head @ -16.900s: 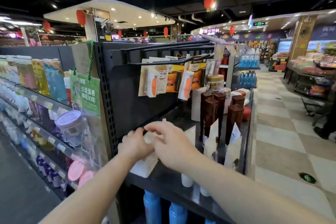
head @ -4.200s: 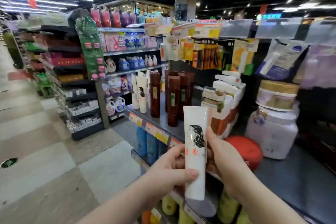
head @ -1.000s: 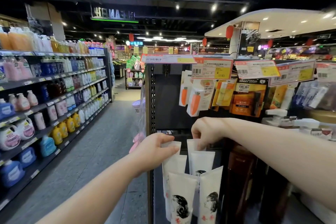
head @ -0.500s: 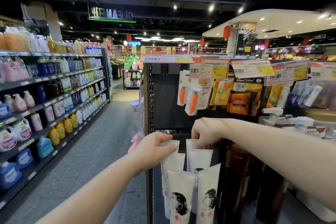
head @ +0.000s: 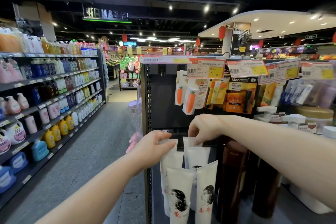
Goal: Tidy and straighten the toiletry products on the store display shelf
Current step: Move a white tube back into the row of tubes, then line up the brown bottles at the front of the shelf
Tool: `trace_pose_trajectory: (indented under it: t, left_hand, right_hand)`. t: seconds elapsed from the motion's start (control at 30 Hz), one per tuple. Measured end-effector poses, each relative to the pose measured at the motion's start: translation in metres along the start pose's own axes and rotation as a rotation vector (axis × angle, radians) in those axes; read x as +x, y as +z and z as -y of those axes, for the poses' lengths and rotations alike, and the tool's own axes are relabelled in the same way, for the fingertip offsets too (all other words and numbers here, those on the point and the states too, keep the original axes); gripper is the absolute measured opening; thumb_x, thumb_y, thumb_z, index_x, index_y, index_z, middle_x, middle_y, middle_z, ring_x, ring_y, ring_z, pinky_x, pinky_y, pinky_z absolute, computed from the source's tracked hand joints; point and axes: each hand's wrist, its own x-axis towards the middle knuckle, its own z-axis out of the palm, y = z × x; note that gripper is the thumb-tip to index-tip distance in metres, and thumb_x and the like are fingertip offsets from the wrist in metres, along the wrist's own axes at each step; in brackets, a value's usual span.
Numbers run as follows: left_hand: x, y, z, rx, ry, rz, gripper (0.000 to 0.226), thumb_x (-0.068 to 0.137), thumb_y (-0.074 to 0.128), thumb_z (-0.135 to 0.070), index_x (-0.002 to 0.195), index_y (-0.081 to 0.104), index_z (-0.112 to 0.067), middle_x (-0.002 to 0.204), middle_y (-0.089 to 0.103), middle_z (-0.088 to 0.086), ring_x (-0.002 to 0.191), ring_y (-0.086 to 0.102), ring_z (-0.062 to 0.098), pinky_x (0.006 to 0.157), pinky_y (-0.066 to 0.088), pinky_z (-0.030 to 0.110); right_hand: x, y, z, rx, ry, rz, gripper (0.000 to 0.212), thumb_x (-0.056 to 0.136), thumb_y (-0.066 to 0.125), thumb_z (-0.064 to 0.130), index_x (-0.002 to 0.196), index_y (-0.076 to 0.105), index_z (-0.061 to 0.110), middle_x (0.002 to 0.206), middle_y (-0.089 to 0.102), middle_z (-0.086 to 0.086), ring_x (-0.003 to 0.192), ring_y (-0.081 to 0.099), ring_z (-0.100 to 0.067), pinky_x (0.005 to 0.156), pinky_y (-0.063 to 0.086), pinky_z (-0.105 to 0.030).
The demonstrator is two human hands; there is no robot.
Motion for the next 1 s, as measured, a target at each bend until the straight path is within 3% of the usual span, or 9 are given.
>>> trace_pose_trajectory:
  t: [0.2,0.3,0.47,0.53,0.6,0.73,0.87,1.0]
  left_hand:
    - [0.001,-0.012,-0.008,0.061,0.097,-0.106,0.043,0.088,0.053,-0.041,0.13,0.049,-0.03,0.132,0.049,-0.007,0.112,0.046,0.007,0.099,0.04,0.031]
    - [0.0,-0.018,-0.014,0.022,0.15,-0.106,0.045,0.087,0.056,-0.041,0.13,0.049,-0.028,0.13,0.052,-0.006,0.106,0.048,0.005,0.09,0.039,0.025]
    - [-0.007,-0.022,-0.033,0.008,0.269,-0.057,0.049,0.085,0.059,-0.04,0.131,0.048,-0.027,0.131,0.052,-0.002,0.118,0.047,0.011,0.096,0.04,0.028]
    - [-0.012,-0.018,-0.043,-0.031,0.323,-0.033,0.048,0.084,0.06,-0.042,0.129,0.049,-0.03,0.127,0.052,-0.005,0.108,0.052,0.008,0.086,0.047,0.025]
    - [-0.02,-0.011,-0.054,-0.045,0.398,-0.018,0.047,0.083,0.06,-0.043,0.127,0.05,-0.031,0.123,0.049,-0.008,0.098,0.049,0.0,0.071,0.043,0.014]
    - [-0.039,0.01,-0.08,-0.07,0.548,0.025,0.048,0.082,0.061,-0.043,0.127,0.051,-0.03,0.125,0.049,-0.009,0.11,0.043,0.004,0.093,0.04,0.028]
    - [-0.056,0.035,-0.1,-0.096,0.637,0.079,0.046,0.081,0.062,-0.042,0.125,0.052,-0.03,0.119,0.048,-0.014,0.105,0.042,-0.001,0.082,0.035,0.017]
    - [-0.072,0.066,-0.117,-0.097,0.641,0.168,0.046,0.081,0.063,-0.04,0.125,0.052,-0.03,0.125,0.052,-0.008,0.111,0.047,0.006,0.09,0.041,0.027]
  right_hand:
    - [-0.025,-0.012,0.004,0.121,0.006,-0.201,0.035,0.087,0.061,0.034,0.119,0.061,0.019,0.114,0.063,0.002,0.096,0.057,-0.009,0.079,0.047,-0.018]
    - [-0.044,-0.015,0.013,0.162,0.027,-0.299,0.036,0.086,0.061,0.038,0.118,0.061,0.021,0.112,0.063,0.004,0.094,0.056,-0.007,0.07,0.044,-0.012]
    - [-0.089,-0.016,0.028,0.212,0.112,-0.429,0.036,0.085,0.061,0.039,0.118,0.061,0.025,0.111,0.063,0.008,0.096,0.055,-0.006,0.065,0.037,-0.009]
    - [-0.113,-0.011,0.032,0.215,0.156,-0.496,0.036,0.085,0.06,0.039,0.118,0.061,0.025,0.109,0.062,0.01,0.098,0.055,-0.006,0.067,0.036,-0.008]
    - [-0.138,-0.005,0.036,0.23,0.203,-0.54,0.034,0.086,0.06,0.038,0.118,0.061,0.025,0.103,0.059,0.013,0.094,0.053,-0.002,0.069,0.037,-0.009]
    - [-0.187,0.009,0.042,0.27,0.323,-0.579,0.03,0.084,0.062,0.037,0.112,0.064,0.025,0.097,0.061,0.014,0.09,0.055,-0.002,0.077,0.045,-0.02]
    - [-0.225,0.022,0.038,0.264,0.421,-0.59,0.03,0.085,0.063,0.033,0.113,0.064,0.023,0.103,0.062,0.009,0.095,0.055,-0.005,0.075,0.041,-0.003]
    - [-0.26,0.035,0.024,0.284,0.49,-0.588,0.031,0.086,0.062,0.034,0.114,0.063,0.023,0.111,0.063,0.006,0.102,0.056,-0.009,0.087,0.044,-0.023]
